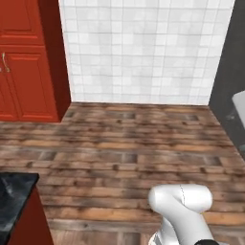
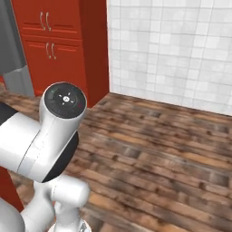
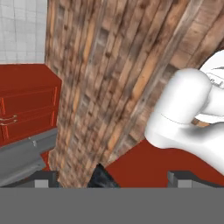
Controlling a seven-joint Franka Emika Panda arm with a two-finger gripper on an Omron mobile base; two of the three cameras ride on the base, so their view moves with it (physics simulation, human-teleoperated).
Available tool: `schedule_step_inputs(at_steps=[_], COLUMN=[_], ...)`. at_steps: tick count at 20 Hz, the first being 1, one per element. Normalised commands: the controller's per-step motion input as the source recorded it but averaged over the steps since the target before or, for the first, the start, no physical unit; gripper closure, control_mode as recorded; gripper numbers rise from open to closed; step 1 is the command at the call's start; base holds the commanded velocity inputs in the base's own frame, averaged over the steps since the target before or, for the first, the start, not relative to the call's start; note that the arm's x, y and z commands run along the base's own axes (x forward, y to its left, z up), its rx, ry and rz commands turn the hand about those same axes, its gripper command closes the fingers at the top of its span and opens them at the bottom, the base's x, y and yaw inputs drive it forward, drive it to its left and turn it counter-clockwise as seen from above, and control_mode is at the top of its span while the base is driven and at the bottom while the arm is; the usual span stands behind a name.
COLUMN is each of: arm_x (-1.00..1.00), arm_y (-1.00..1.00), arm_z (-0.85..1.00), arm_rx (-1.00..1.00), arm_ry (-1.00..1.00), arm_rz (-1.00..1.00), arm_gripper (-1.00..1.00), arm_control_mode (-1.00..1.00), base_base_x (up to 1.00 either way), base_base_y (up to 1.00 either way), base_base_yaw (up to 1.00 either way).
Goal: Open the fridge, grab two sodas, and place both sodas inside the bowl with ice on the dining counter.
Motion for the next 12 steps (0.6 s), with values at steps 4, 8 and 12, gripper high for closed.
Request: schedule_step_inputs(at_steps=[4,8,12], arm_x=[0.00,0.00,0.00], arm_y=[0.00,0.00,0.00], arm_z=[0.00,0.00,0.00], arm_rx=[0.00,0.00,0.00], arm_ry=[0.00,0.00,0.00], arm_rz=[0.00,0.00,0.00], arm_gripper=[-1.00,-1.00,-1.00], arm_control_mode=[1.00,1.00,1.00], base_base_x=[1.00,1.00,0.84], base_base_y=[-0.11,-0.13,-0.19], base_base_yaw=[0.37,0.42,0.48])
